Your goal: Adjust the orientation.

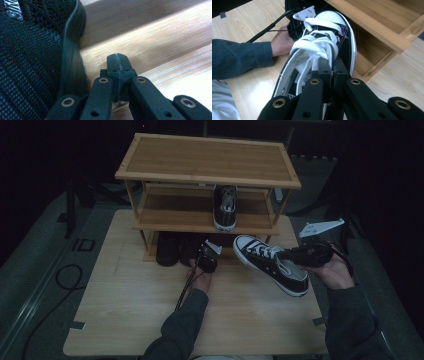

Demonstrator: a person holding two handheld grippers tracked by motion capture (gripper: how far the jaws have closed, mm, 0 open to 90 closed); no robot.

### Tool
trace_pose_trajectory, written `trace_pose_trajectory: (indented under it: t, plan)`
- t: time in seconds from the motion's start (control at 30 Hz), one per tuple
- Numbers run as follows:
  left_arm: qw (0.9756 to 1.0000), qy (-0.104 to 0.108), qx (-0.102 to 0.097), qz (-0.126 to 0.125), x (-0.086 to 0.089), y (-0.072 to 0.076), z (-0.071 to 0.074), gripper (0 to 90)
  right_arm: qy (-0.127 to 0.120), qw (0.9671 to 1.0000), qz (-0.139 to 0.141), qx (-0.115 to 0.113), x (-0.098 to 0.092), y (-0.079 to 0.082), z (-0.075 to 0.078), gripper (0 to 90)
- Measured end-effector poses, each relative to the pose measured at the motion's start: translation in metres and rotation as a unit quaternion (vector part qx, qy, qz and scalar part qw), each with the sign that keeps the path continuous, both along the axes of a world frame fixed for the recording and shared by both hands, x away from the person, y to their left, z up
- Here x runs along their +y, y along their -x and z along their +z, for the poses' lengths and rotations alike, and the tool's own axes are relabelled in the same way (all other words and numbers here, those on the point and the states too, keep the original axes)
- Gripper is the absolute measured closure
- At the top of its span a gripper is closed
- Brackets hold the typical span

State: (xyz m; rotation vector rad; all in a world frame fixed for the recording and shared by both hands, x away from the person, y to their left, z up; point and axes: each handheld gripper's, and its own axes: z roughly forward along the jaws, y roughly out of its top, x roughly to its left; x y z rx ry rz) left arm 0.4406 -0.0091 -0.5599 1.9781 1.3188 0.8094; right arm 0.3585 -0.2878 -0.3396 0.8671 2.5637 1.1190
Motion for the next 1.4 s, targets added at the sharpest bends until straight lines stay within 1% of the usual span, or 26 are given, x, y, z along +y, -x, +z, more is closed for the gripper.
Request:
trace_pose_trajectory:
  t: [0.1,0.13,0.23,0.27,0.37,0.57,0.7,0.87,1.1,1.4]
  plan:
    - [1.0,0.005,-0.003,0.003,-0.001,0.0,-0.001,90.0,-0.001,1.0,0.001,-0.006,0.0,0.001,0.004,88.2]
    - [1.0,-0.003,0.003,-0.003,0.0,0.0,0.0,90.0,-0.002,1.0,0.001,-0.005,0.0,0.001,0.006,88.2]
    - [1.0,-0.002,0.003,-0.002,0.0,0.0,0.0,90.0,-0.004,1.0,0.0,-0.008,-0.001,0.001,0.011,88.2]
    - [0.9999,-0.009,0.006,-0.004,0.001,0.0,0.001,90.0,-0.005,0.9999,0.0,-0.01,-0.002,0.001,0.012,88.2]
    - [0.9999,-0.008,0.006,-0.004,0.001,0.0,0.001,90.0,-0.007,0.9999,-0.003,-0.015,-0.004,0.001,0.017,88.2]
    - [1.0,-0.004,0.006,-0.004,0.001,0.0,0.001,90.0,-0.015,0.9997,-0.005,-0.017,-0.006,0.0,0.021,88.2]
    - [1.0,-0.005,0.005,-0.003,0.001,0.0,0.001,90.0,-0.018,0.9996,-0.004,-0.021,-0.008,0.001,0.025,88.2]
    - [1.0,-0.004,0.006,-0.003,0.001,0.0,0.001,90.0,-0.025,0.9993,-0.011,-0.027,-0.011,0.001,0.031,88.2]
    - [1.0,-0.006,0.005,-0.003,0.001,0.0,0.001,90.0,-0.029,0.9987,-0.029,-0.032,-0.011,-0.007,0.036,88.2]
    - [1.0,-0.006,0.005,-0.003,0.001,0.0,0.001,90.0,-0.03,0.9971,-0.061,-0.033,-0.005,-0.025,0.038,88.2]
